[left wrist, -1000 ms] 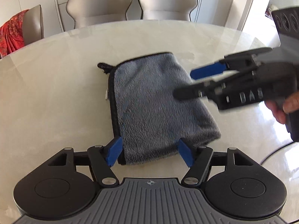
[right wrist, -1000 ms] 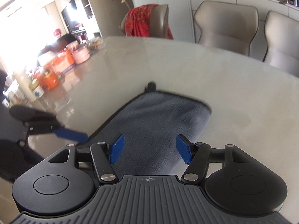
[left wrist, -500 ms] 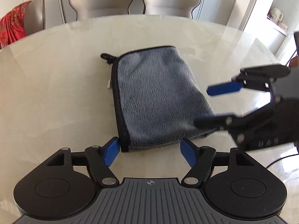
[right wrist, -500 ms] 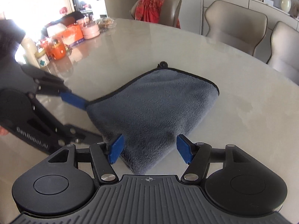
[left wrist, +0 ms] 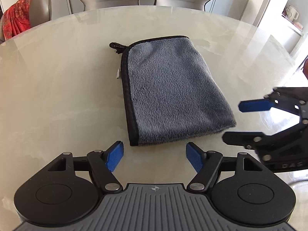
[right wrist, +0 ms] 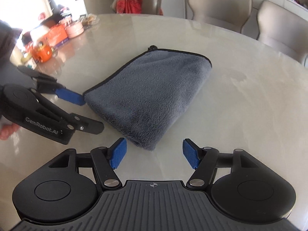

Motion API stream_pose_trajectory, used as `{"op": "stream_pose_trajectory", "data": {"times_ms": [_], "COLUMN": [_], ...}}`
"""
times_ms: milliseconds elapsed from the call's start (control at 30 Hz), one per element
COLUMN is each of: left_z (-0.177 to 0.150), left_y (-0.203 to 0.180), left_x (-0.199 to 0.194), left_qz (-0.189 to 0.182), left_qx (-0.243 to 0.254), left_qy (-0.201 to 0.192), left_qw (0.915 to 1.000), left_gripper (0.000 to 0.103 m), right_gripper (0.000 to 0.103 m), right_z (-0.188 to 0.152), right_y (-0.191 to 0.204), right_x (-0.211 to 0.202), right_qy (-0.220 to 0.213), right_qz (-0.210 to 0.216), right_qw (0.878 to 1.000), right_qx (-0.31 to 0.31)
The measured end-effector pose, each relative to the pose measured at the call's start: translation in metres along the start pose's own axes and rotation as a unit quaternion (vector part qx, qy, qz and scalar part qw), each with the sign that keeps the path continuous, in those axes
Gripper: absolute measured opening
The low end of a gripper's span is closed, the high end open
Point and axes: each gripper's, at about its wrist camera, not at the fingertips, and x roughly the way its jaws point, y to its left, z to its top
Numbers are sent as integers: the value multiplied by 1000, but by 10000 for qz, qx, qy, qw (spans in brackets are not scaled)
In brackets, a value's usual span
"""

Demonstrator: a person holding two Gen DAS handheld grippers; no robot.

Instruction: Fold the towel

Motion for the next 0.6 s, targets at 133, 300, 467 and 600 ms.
{"op": "stream_pose_trajectory", "data": {"times_ms": [133, 300, 467, 600], "left_z": [-10, -27, -38, -46], "left_y": [-1, -1, -5, -5], "left_x": [-6, -17, -36, -55], "left_qz": [49, 74, 124, 297], "left_qx": [-124, -277, -171, -98], "left_qy": [44, -6, -205, -504], "left_qw": [9999, 9996, 9996, 9982], "left_gripper": [82, 85, 93, 100], "right_gripper": [103, 103, 103, 103], "right_z": [-11, -26, -32, -34], "right_y": [1, 14, 26, 34], "right_x": [-12, -21, -27, -35], "right_qy": [-23, -65, -37, 54], "right_qz": [-182, -437, -642, -1063], "right_qw": [9980, 9963, 9945, 9884], "right_qx": [604, 739, 830, 1082]}}
